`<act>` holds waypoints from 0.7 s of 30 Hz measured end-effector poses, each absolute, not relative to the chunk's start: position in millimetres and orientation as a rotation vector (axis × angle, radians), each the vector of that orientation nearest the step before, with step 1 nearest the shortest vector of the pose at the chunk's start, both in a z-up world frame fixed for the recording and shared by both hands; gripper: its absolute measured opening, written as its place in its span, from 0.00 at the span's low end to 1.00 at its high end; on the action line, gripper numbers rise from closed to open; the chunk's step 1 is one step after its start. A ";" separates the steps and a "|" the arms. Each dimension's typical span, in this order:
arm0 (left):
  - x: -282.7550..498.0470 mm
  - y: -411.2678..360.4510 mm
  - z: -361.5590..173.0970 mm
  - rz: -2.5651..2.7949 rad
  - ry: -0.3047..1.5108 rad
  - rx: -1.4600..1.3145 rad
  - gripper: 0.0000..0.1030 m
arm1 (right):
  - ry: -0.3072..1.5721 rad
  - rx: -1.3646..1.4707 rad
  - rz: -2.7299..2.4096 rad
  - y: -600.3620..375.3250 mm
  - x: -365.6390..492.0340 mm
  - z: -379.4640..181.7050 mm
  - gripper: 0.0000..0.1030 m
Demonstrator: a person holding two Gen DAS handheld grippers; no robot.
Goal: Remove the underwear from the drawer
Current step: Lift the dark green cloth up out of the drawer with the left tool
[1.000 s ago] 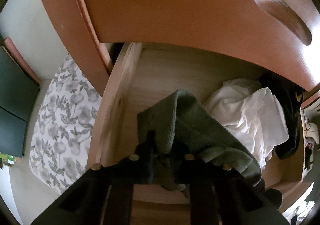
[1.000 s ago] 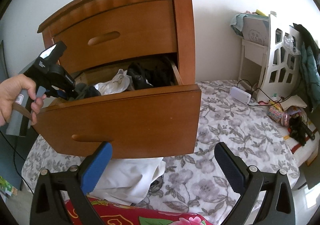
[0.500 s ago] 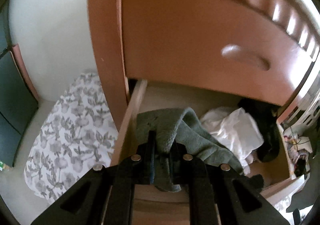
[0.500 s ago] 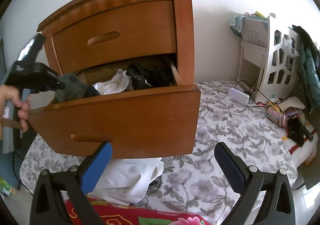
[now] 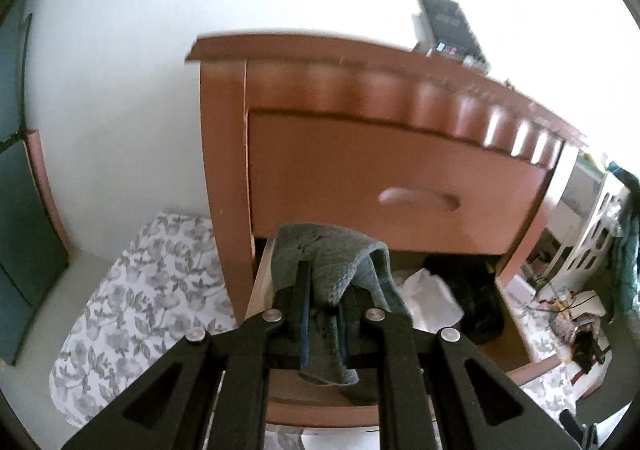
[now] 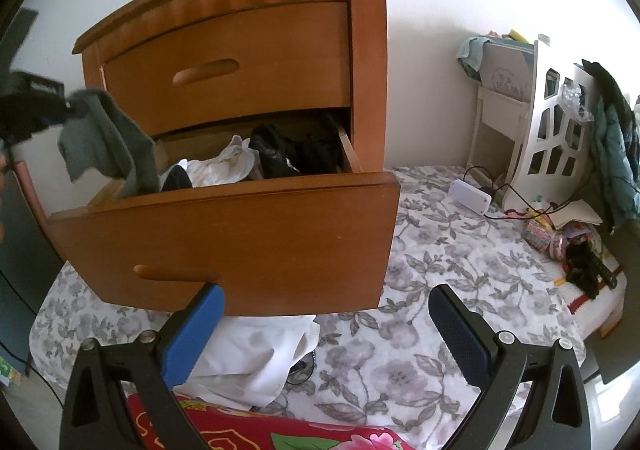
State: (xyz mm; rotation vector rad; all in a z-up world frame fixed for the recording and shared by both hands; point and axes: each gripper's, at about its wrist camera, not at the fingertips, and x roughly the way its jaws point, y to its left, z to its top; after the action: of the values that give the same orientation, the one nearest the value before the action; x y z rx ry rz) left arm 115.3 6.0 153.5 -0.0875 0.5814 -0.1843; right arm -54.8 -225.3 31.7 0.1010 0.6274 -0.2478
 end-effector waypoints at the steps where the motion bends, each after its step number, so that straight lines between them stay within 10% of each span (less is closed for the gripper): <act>1: 111.8 6.4 157.8 -0.189 0.568 -0.093 0.10 | 0.626 0.099 -0.249 -225.0 -55.3 31.9 1.00; 21: -9.8 35.7 204.4 -0.295 0.382 -0.312 0.10 | 0.572 0.083 -0.258 -220.9 -61.8 37.1 1.00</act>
State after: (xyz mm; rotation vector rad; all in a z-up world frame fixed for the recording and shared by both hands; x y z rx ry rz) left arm -9.8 35.7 204.4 -0.3124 0.3820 -0.2953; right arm -61.8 -220.9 37.1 0.0828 0.5725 -0.2584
